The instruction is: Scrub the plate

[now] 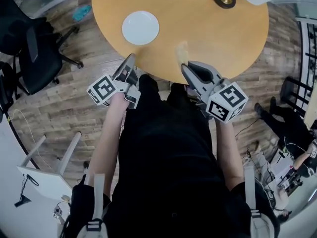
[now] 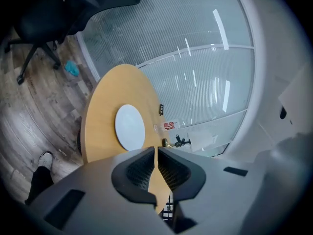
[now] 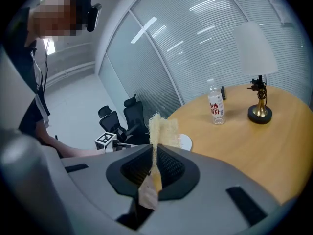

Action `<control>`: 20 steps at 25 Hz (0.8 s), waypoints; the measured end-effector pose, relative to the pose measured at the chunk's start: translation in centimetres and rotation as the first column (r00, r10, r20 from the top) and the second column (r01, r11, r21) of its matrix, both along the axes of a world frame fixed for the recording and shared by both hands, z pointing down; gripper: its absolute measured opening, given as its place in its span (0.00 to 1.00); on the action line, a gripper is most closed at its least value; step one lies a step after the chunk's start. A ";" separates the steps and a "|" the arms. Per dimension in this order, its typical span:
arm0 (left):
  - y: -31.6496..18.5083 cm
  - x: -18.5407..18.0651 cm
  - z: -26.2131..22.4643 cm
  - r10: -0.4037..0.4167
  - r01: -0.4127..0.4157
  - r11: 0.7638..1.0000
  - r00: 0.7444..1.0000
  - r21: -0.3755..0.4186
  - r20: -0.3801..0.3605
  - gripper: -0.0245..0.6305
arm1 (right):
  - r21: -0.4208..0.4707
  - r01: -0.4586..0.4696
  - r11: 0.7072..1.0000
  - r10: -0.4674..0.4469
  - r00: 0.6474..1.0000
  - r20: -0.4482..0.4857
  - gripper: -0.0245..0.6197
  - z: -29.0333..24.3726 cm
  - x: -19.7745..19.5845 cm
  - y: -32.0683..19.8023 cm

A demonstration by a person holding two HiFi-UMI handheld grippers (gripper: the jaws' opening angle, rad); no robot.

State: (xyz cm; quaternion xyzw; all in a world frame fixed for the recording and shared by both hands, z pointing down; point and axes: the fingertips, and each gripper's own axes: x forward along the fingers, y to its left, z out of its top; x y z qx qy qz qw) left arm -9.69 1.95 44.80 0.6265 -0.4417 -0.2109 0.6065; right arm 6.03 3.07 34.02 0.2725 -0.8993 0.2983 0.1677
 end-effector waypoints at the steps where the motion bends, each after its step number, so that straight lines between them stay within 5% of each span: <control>1: -0.3 -0.1 0.4 -0.018 0.018 1.000 0.998 -0.009 -0.052 0.06 | -0.010 0.004 1.000 -0.005 1.000 -0.014 0.09 0.6 -0.6 -0.1; 3: -1.0 -0.3 1.2 -0.047 0.044 0.999 0.987 -0.022 -0.156 0.06 | -0.032 0.010 0.999 -0.011 0.999 -0.035 0.09 1.7 -2.0 -0.6; 5: -1.3 -0.7 2.4 -0.048 0.040 0.998 0.982 -0.046 -0.183 0.07 | -0.048 0.018 0.999 -0.021 0.998 -0.060 0.09 2.8 -3.2 -1.1; 11: -2.0 -1.9 6.4 0.019 -0.026 0.989 0.999 -0.147 -0.047 0.16 | -0.058 -0.001 0.998 -0.004 0.996 -0.089 0.09 4.2 -5.6 -2.9; 20: -4.7 -1.8 8.6 0.013 -0.019 0.980 0.999 -0.197 -0.032 0.19 | -0.109 -0.001 0.994 -0.006 0.998 -0.061 0.09 6.4 -6.6 -4.2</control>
